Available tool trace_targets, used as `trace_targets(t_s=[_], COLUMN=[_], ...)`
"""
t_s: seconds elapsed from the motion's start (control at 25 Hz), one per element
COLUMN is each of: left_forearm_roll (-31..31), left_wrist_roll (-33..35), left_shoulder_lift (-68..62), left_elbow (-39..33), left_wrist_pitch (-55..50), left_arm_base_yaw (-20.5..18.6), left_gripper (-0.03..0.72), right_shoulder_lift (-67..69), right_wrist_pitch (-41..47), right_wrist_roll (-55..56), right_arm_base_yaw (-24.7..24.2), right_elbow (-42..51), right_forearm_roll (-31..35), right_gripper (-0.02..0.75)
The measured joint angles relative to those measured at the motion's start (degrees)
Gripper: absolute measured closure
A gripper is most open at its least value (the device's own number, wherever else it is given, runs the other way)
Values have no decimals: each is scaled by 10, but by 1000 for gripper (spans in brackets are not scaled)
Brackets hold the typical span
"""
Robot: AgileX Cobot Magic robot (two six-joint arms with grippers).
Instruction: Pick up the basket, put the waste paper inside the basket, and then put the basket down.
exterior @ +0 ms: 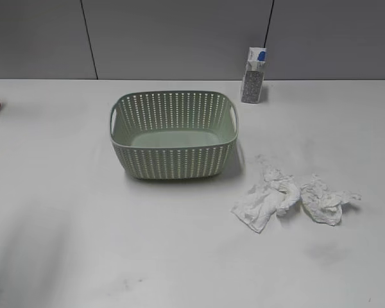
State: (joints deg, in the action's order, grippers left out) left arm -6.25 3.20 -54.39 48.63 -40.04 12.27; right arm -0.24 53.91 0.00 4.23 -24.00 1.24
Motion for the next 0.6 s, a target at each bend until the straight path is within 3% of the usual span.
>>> trace_targets(t_s=[0.28,0.6], left_forearm_roll=[1,-13], left_wrist_roll=[-32,-116], left_shoulder_lift=[-284,-535], left_elbow=[181,357], left_wrist_pitch=[-33,-99], left_arm_base_yaw=[82,96], left_gripper=[174,174], right_shoulder_lift=[0,0], right_wrist_pitch=[0,0], right_wrist_roll=[0,0], right_arm_base_yaw=[0,0], right_elbow=[0,1], right_forearm_roll=[0,0], right_gripper=[148,148])
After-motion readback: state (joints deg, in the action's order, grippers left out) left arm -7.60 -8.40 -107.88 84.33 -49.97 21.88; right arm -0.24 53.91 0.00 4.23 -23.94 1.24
